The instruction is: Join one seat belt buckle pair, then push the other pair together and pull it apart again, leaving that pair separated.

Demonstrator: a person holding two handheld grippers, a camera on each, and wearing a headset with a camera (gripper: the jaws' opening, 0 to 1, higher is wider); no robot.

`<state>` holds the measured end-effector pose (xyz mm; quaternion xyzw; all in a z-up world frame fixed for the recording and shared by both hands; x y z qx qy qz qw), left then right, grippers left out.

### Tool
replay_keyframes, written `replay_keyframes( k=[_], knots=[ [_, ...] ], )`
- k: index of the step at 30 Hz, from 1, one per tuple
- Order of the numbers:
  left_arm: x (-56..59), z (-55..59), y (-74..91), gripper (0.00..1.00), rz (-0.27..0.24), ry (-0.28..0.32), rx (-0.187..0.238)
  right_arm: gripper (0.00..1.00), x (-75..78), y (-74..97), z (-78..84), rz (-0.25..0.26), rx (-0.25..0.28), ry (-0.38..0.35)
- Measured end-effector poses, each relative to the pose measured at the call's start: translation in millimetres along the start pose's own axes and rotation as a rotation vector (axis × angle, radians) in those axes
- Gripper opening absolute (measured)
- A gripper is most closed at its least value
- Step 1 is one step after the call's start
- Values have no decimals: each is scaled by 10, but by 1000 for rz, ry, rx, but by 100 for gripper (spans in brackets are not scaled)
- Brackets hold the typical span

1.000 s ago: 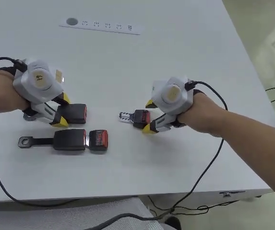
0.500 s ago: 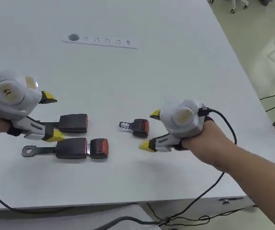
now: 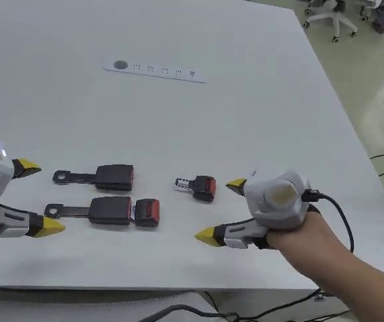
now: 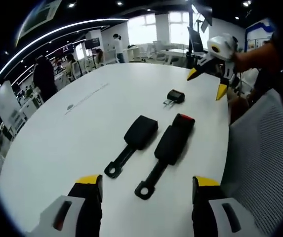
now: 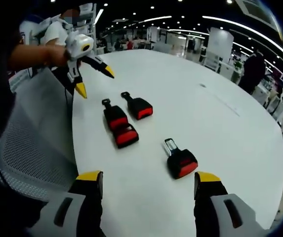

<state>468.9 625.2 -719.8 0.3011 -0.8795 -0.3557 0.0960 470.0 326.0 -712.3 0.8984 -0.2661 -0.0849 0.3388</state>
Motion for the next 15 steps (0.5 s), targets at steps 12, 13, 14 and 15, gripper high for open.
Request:
replay_keyframes(
  k=[12, 13, 14, 15],
  knots=[
    [65, 158, 230, 99, -57, 141, 10, 97, 10, 134, -91, 123, 88, -95],
    [66, 158, 233, 100, -63, 150, 13, 99, 54, 106, -58, 130, 97, -101],
    [50, 173, 238, 100, -68, 162, 17, 99, 56, 106, -41, 130, 96, -102],
    [53, 178, 238, 100, -68, 168, 20, 99, 57, 105, -30, 133, 96, -104]
  ],
)
Point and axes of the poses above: the centre of the closed fingertips' face, and the gripper's own axes: y roughly backward along the fingers, x roughly to its right, z roughly out of its underside, the point moved 2 cm from there along y, roughly backward along the fingers, and after that the axes turned 4 degrees about x, right-handed, at the moved point
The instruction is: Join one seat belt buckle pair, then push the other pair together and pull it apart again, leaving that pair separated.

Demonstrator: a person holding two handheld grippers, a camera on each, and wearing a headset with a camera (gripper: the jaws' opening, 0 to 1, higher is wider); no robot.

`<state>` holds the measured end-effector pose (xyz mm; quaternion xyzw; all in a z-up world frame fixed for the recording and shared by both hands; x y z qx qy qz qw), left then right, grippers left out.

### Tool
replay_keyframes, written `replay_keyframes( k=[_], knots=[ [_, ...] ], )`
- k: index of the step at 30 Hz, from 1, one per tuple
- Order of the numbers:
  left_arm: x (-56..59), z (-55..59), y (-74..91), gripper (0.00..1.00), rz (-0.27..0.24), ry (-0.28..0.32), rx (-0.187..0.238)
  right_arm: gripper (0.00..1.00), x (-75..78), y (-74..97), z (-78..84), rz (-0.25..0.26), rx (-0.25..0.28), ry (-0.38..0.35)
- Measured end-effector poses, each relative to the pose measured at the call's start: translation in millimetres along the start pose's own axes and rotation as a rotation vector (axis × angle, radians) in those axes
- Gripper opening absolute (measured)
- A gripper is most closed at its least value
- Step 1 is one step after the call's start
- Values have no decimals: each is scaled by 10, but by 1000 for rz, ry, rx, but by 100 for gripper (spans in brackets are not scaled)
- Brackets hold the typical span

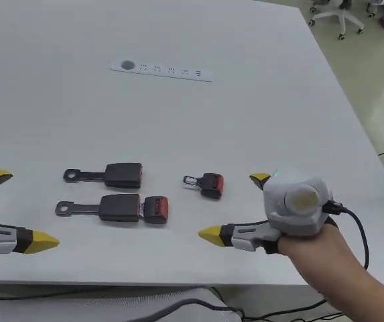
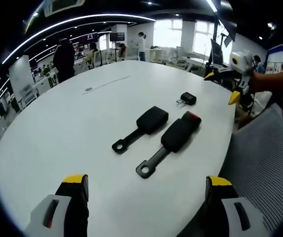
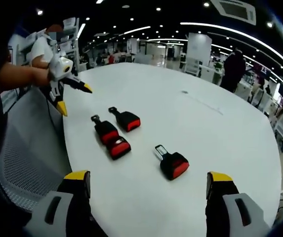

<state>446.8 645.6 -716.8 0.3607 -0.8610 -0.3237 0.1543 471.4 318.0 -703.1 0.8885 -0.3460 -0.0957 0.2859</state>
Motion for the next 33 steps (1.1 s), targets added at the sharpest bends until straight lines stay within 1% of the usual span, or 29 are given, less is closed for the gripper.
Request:
replay_keyframes(
  k=[2, 3, 5, 6, 9, 13, 15, 17, 20, 24, 26, 29, 31, 33],
  knots=[
    [8, 11, -2, 100, -5, 14, -1, 99, 1, -5, 26, 7, -1, 7],
    [19, 2, -3, 100, -9, 20, 2, 99, -30, 19, 8, 8, -4, 5],
    [1, 2, 7, 100, -18, 33, 12, 99, -75, 51, -25, 10, -1, -5],
    [-3, -5, 13, 100, -27, 42, 22, 99, -84, 30, -4, 8, -1, -9],
    [-30, 15, 26, 100, -37, 52, 31, 99, -78, -21, 47, 10, -2, -15],
    [-23, 55, 18, 100, -36, 48, 23, 99, -114, -36, 44, 8, 1, -26],
    [-52, 91, 39, 100, -45, 43, 23, 99, -131, -46, 38, 9, 2, -32],
    [-46, 70, 40, 100, -49, 44, 28, 99, -143, -59, 47, 9, 2, -35],
    [-66, 77, 62, 100, -52, 48, 43, 99, -174, -57, 36, 13, -2, -22],
    [-55, 115, 33, 100, -45, 63, 30, 98, -202, -70, 38, 8, -11, -9],
    [-32, 118, 28, 100, -43, 66, 25, 97, -181, -101, 67, 9, -15, -14],
    [-14, 111, 25, 100, -38, 70, 32, 97, -178, -66, 30, 19, -13, -18],
    [-10, 100, 26, 100, -36, 77, 39, 97, -149, -69, 43, 33, -21, 10],
    [3, 76, 33, 100, -35, 84, 49, 96, -122, -85, 66, 43, -20, -8]
  ],
)
Point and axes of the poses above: the centre of the closed fingertips' face, and the gripper's own axes: y roughly backward along the fingers, x roughly to its right, z roughly out of its underside, the point moved 2 cm from there along y, roughly backward along the fingers, and after that the axes turned 4 degrees about x, right-handed, at the moved point
